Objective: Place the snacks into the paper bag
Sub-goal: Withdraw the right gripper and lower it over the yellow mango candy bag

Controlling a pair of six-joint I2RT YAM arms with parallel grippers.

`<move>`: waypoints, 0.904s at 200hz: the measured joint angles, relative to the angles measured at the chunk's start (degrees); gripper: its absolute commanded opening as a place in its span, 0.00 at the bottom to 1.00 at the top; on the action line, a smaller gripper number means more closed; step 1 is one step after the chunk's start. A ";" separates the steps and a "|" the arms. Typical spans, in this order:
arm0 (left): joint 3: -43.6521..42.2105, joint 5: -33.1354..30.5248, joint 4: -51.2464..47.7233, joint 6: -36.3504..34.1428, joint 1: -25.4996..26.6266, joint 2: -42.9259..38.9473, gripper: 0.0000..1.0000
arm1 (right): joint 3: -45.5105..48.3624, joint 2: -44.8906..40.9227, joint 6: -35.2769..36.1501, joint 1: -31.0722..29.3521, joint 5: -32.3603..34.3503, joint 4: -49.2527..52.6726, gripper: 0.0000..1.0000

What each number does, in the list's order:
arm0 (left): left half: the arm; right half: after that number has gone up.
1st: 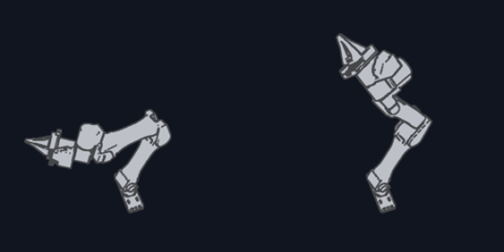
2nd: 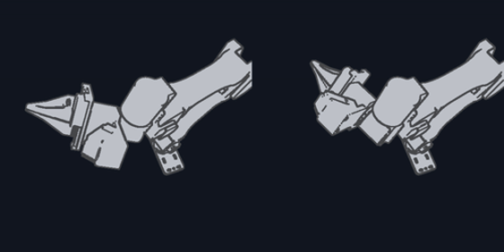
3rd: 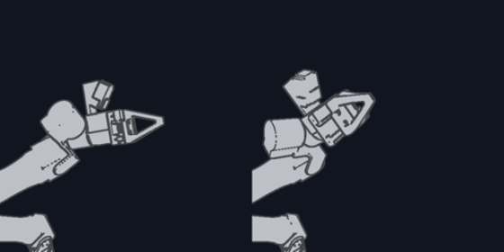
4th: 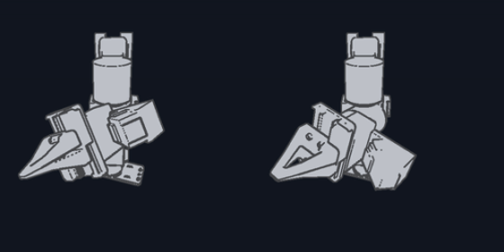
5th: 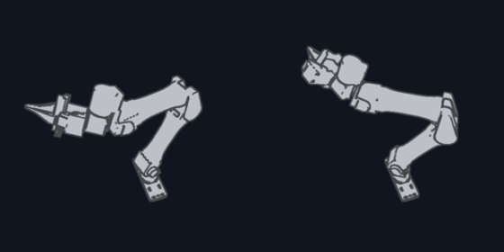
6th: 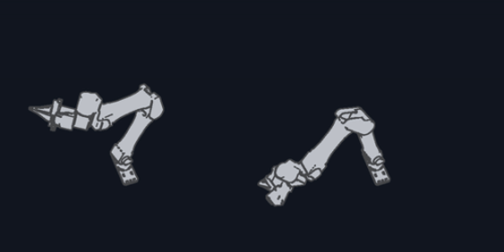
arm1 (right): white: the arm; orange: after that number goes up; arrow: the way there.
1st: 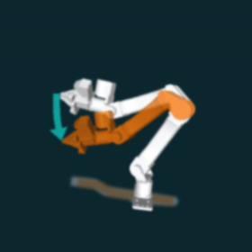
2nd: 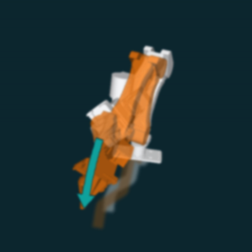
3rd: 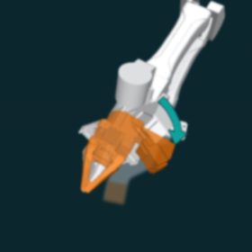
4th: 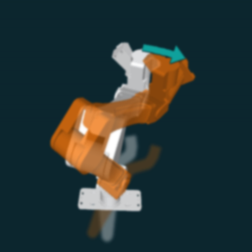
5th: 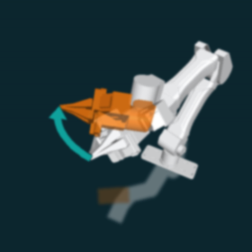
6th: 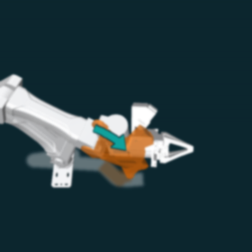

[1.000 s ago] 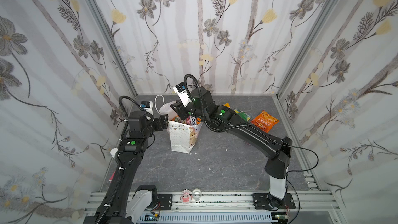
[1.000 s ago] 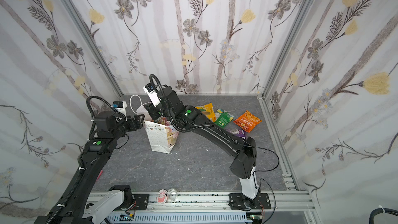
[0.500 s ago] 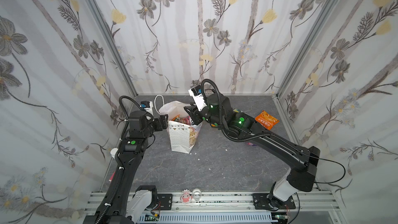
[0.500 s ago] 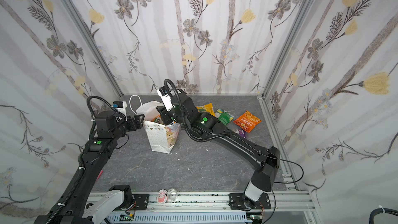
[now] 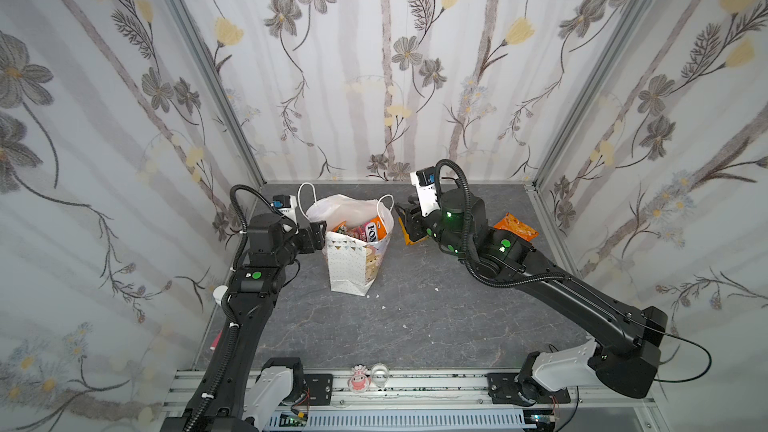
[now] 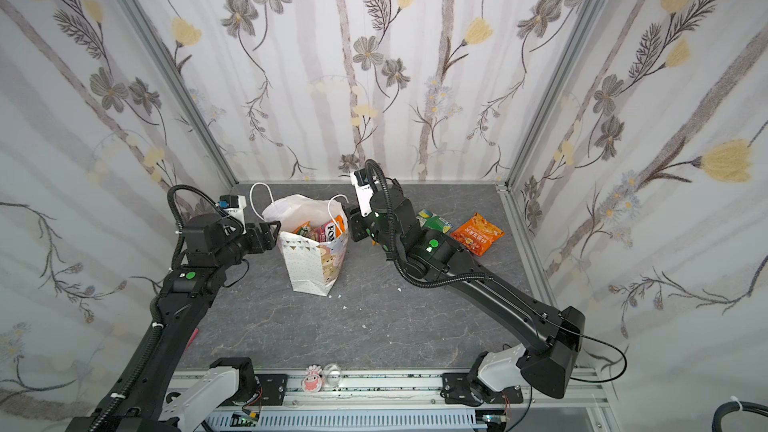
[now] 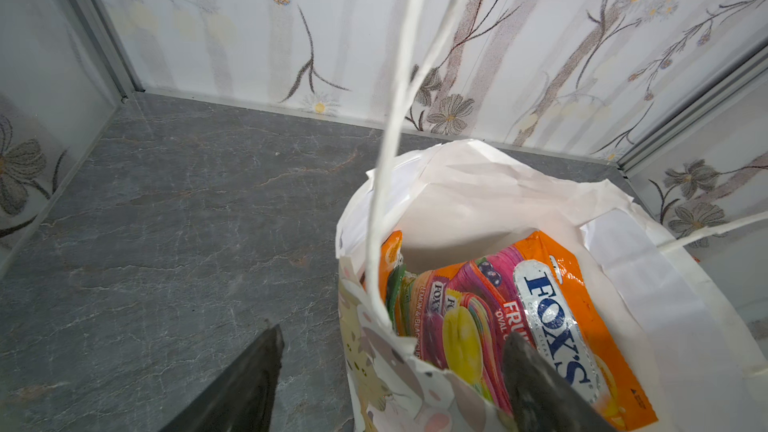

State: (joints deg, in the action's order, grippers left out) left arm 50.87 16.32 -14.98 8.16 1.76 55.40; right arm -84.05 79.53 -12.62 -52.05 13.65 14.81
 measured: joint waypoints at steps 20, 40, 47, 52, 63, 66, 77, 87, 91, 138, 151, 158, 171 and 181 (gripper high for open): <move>0.00 0.35 0.00 0.28 0.00 -0.48 0.83 | 0.09 -0.59 -0.39 2.71 0.28 2.89 0.44; 0.00 0.79 0.04 0.72 0.00 -0.81 0.84 | 1.84 -1.51 -0.83 6.43 0.52 4.90 0.44; 0.00 1.03 0.04 0.87 0.02 -0.83 0.84 | 2.60 -1.86 -0.83 7.85 0.26 5.38 0.45; 0.00 1.11 0.04 0.85 0.04 -0.85 0.83 | 2.99 -2.03 -0.83 8.87 -0.02 5.55 0.45; 0.00 1.14 -0.02 0.87 0.13 -1.09 0.84 | 3.78 -2.29 -0.92 11.21 -0.31 6.10 0.46; 0.00 1.18 -0.02 0.87 0.15 -1.16 0.84 | 3.87 -2.34 -1.01 11.82 -0.48 6.23 0.46; -0.20 1.29 0.02 0.92 0.17 -1.84 0.84 | 4.20 -2.32 -1.09 14.64 -1.79 6.80 0.46; -0.79 1.29 0.02 0.98 0.17 -2.67 0.84 | 4.24 -1.97 -1.27 17.20 -2.34 7.15 0.46; -1.01 1.29 0.00 1.03 0.17 -2.91 0.84 | 4.24 -1.77 -1.27 18.08 -2.75 7.17 0.46; -1.68 0.24 -0.96 1.03 0.17 -3.39 0.84 | 3.37 6.19 -1.18 27.63 -8.59 7.56 0.50; -1.70 0.24 -1.05 1.03 0.17 -3.04 0.84 | 3.10 8.81 -0.96 29.16 -10.40 7.21 0.51; -1.70 0.24 -1.09 1.03 0.20 -2.89 0.85 | 3.08 9.88 -0.79 29.81 -10.82 7.28 0.51; -1.40 0.26 -1.33 1.03 0.20 -2.45 0.85 | 2.95 12.26 -0.76 31.15 -11.65 7.21 0.52; -0.66 0.26 -1.68 1.03 0.20 -1.88 0.86 | 2.69 14.64 -0.76 32.04 -13.22 6.47 0.54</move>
State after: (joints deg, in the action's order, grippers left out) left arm 50.22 16.58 -16.67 9.19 1.96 53.52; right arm -81.36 94.17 -13.39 -20.01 0.43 21.28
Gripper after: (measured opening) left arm 0.853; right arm 0.519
